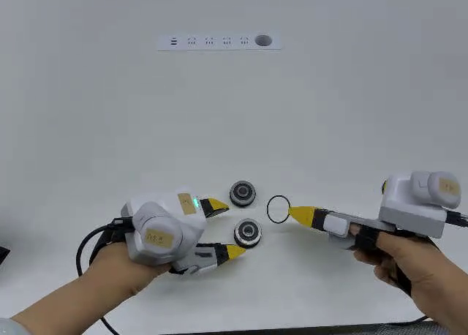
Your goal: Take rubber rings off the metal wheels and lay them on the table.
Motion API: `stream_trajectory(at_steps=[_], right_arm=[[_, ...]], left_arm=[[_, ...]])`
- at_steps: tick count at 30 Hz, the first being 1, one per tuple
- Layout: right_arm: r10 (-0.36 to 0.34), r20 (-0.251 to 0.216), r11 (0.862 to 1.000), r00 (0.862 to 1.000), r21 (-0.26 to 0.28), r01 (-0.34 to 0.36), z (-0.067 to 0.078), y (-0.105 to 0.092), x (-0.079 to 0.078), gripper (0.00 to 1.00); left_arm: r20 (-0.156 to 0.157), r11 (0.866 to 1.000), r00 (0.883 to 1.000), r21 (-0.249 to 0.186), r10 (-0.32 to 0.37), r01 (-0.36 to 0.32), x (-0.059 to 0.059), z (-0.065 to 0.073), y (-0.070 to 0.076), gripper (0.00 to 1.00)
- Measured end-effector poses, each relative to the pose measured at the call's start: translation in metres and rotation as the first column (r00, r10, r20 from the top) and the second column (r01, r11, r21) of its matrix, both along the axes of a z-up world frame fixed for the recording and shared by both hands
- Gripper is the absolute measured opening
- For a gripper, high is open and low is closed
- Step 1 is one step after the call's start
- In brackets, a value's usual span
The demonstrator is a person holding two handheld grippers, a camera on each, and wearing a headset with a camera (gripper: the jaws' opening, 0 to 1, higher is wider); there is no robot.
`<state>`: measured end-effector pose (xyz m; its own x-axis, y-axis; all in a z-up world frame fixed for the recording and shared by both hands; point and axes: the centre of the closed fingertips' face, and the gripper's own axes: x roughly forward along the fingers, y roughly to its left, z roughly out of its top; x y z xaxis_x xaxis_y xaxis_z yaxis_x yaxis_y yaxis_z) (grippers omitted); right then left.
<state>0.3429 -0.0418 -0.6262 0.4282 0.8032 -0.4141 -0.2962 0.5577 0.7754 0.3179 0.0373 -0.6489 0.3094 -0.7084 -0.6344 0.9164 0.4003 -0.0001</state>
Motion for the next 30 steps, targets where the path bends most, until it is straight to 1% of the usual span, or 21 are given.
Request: stream_trajectory(at_steps=[6,10,13,20,24,28,30], right_arm=[[-0.015,-0.018,0.999,1.000,-0.039,0.014,-0.013,-0.010,0.002,0.02],[-0.039,-0.032,0.996,0.999,-0.082,0.036,-0.022,-0.016,0.002,0.02],[-0.038,-0.032,0.994,0.999,-0.102,0.035,-0.025,-0.017,0.000,0.02],[-0.027,-0.006,0.986,1.000,-0.166,0.026,-0.033,-0.022,0.002,0.02],[-0.001,0.015,0.980,1.000,-0.201,0.004,-0.034,-0.020,0.000,0.05],[0.016,0.031,0.975,0.999,-0.221,-0.008,-0.034,-0.019,0.000,0.07],[0.036,0.047,0.970,0.998,-0.244,-0.023,-0.033,-0.019,0.000,0.09]], left_arm=[[-0.002,1.000,1.000,-0.001,0.003,-0.003,0.000,-0.001,0.001,0.42],[-0.007,1.000,1.000,0.001,0.005,-0.004,0.000,-0.001,0.001,0.42],[-0.007,1.000,1.000,0.001,0.004,-0.004,0.000,-0.002,0.002,0.42],[-0.012,1.000,1.000,0.003,0.002,-0.002,0.000,-0.003,0.001,0.42],[-0.011,1.000,1.000,0.003,0.002,-0.002,0.001,-0.003,0.001,0.42],[-0.010,1.000,1.000,0.006,0.003,-0.003,0.002,-0.004,0.002,0.41],[-0.012,1.000,1.000,0.004,0.003,-0.003,0.002,-0.004,0.002,0.41]])
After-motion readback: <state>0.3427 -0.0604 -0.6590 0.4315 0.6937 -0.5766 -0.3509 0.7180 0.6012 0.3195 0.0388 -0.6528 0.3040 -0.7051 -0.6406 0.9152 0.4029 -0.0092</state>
